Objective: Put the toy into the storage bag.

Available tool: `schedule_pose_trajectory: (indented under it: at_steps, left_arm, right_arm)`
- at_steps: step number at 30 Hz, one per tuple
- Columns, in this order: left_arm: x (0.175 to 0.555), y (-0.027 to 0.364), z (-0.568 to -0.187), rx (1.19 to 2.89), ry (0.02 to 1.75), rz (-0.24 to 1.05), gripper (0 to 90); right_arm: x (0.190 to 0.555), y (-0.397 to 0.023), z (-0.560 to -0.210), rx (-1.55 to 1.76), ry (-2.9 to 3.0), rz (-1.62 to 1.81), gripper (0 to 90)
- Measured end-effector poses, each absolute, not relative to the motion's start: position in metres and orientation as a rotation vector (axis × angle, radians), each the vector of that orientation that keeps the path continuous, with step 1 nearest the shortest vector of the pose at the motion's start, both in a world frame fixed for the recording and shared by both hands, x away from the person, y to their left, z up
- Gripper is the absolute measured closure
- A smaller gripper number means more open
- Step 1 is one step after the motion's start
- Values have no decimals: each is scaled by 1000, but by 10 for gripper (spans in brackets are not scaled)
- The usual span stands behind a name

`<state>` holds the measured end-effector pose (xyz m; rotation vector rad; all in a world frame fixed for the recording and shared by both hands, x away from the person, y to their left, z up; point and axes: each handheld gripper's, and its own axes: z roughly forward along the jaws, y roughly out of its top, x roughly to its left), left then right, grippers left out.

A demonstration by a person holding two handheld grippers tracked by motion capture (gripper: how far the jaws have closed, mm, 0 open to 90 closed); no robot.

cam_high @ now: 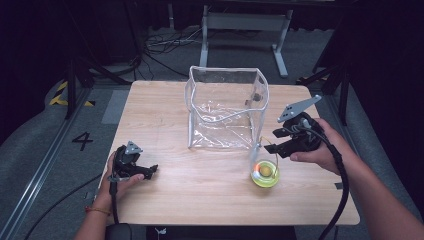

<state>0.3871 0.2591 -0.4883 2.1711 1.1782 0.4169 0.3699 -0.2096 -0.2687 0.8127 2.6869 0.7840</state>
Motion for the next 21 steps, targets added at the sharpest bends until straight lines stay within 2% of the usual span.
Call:
schedule_pose_trajectory:
  at_steps: [1, 3, 8, 21]
  left_arm:
    - [387, 259, -488, 2171, 1177, 418, 2]
    - [387, 259, -488, 2171, 1178, 416, 2]
    - [387, 259, -488, 2171, 1178, 416, 2]
    - [387, 259, -488, 2172, 1176, 415, 2]
  right_arm:
    - [374, -208, -271, 820, 2701, 766, 520]
    - [378, -206, -272, 813, 2726, 753, 585]
    - [381, -202, -269, 763, 2777, 726, 862]
    - [387, -203, -249, 655, 2866, 534, 888]
